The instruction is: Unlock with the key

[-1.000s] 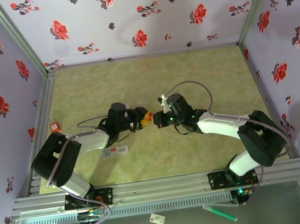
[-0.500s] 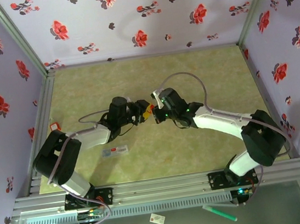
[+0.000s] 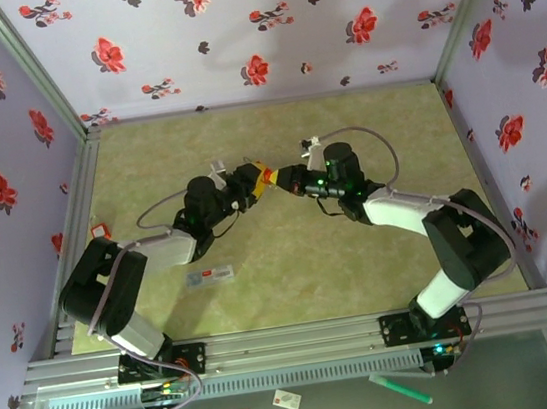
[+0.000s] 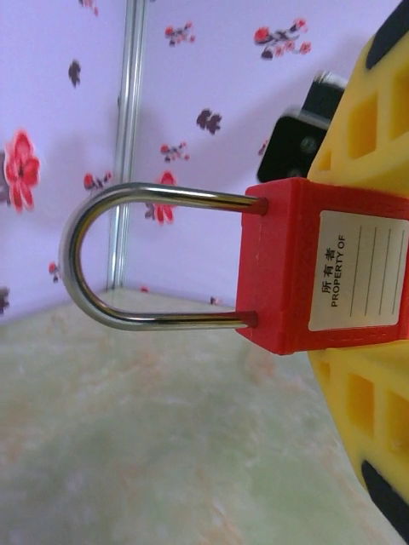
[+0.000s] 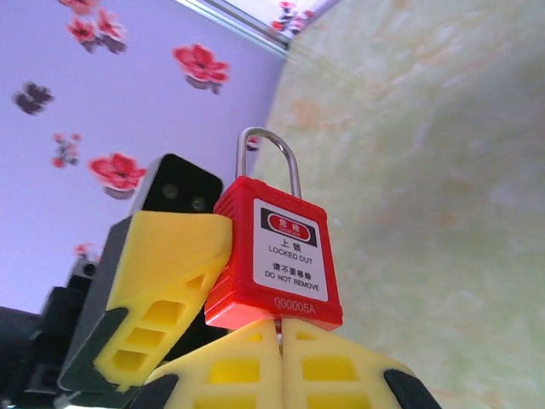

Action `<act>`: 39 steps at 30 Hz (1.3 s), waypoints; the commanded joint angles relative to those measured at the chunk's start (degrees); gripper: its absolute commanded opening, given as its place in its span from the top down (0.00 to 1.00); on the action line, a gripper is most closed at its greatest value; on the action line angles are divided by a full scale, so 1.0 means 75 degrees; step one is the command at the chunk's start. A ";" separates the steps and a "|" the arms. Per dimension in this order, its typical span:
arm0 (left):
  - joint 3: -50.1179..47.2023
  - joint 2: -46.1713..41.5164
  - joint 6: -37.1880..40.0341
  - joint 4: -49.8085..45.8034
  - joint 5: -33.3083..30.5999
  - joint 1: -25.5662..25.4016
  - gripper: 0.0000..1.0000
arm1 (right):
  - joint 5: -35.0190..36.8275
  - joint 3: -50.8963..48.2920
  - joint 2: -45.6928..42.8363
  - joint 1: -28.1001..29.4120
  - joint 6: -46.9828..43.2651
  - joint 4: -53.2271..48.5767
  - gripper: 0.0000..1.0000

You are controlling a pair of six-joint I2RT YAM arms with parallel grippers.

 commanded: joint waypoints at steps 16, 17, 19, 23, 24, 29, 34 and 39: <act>0.0045 -0.1279 0.1532 0.1771 0.2280 0.0248 1.00 | -0.0265 -0.0337 0.1327 -0.0584 0.4367 0.4137 0.90; 0.0034 -0.1406 0.1692 0.1465 0.2350 0.0307 1.00 | -0.0226 -0.0407 0.1244 -0.0624 0.4325 0.4069 0.84; 0.0021 -0.1729 0.2168 0.0521 0.2429 0.0406 1.00 | -0.0107 -0.0548 0.0923 -0.0744 0.4112 0.3536 0.70; 0.0509 -0.2862 0.4271 -0.3260 0.2424 0.0503 1.00 | 0.0417 -0.0481 -0.0618 -0.0977 0.2229 -0.0051 0.58; 0.0710 -0.3034 0.4760 -0.4086 0.2376 0.0501 1.00 | 0.0635 -0.0277 -0.0995 -0.0993 0.1590 -0.1203 0.56; 0.2092 -0.3361 0.7786 -0.8682 0.1380 0.0288 1.00 | 0.1389 0.0625 -0.2400 -0.1191 -0.0234 -0.4423 0.48; 0.2720 -0.3237 0.9215 -1.0030 0.0485 -0.0207 1.00 | 0.0595 0.1054 -0.2596 -0.1116 -0.0703 -0.4586 0.45; 0.3129 -0.2854 0.9946 -1.0408 0.0115 -0.0592 1.00 | 0.0639 0.1360 -0.2512 -0.0281 -0.1415 -0.4707 0.43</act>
